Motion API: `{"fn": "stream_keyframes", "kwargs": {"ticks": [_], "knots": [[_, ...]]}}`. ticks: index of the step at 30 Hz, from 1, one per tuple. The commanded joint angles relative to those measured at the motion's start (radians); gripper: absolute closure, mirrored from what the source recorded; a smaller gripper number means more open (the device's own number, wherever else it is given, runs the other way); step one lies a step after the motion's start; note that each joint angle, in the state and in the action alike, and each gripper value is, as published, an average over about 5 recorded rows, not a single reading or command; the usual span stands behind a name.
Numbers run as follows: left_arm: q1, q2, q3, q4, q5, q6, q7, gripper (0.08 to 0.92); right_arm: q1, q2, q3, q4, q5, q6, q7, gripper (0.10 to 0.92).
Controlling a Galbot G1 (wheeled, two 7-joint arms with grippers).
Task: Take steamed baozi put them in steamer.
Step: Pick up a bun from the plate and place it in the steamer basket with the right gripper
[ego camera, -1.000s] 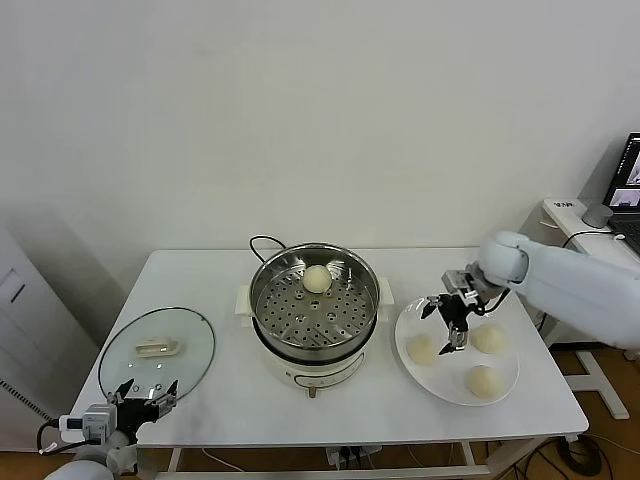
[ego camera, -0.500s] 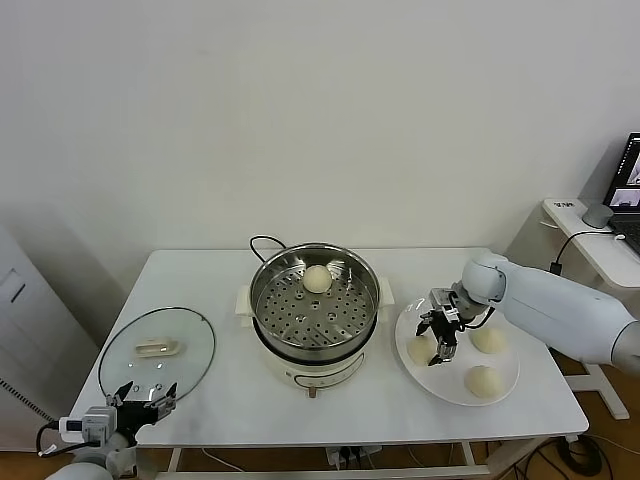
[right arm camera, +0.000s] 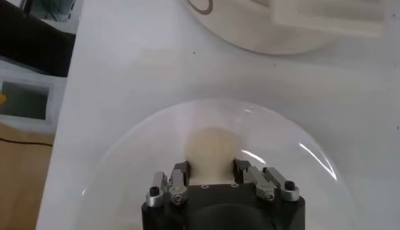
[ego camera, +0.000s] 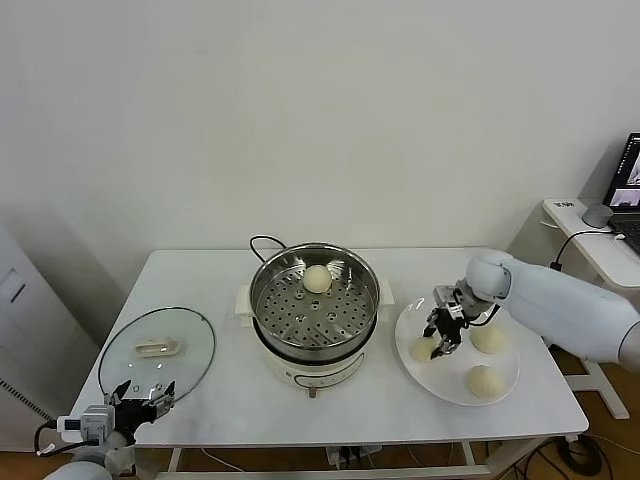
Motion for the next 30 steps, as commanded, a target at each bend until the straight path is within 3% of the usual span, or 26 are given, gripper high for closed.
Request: {"fn": "stream_keyframes", "kwargs": {"ticks": [1,8,16,30], "knots": [[-0.002,0.0,0.002,0.0,0.0,0.002,-0.001,0.177,0.376,-0.06,-0.184,0.114,0.229,-0.043,-0.054,0.568],[-0.012,-0.001,0.008,-0.003,0.0,0.006,-0.003,0.177,0.502,-0.033,-0.202,0.163,0.42,-0.13,-0.021,0.567],[-0.022,-0.004,0.017,-0.001,0.0,0.009,-0.005,0.177,0.415,0.112,-0.115,0.199,0.61,-0.22,0.159,0.567],[-0.014,-0.006,0.008,-0.004,0.002,0.006,-0.006,0.177,0.302,0.37,-0.139,0.164,0.718,-0.35,0.357,0.567]]}}
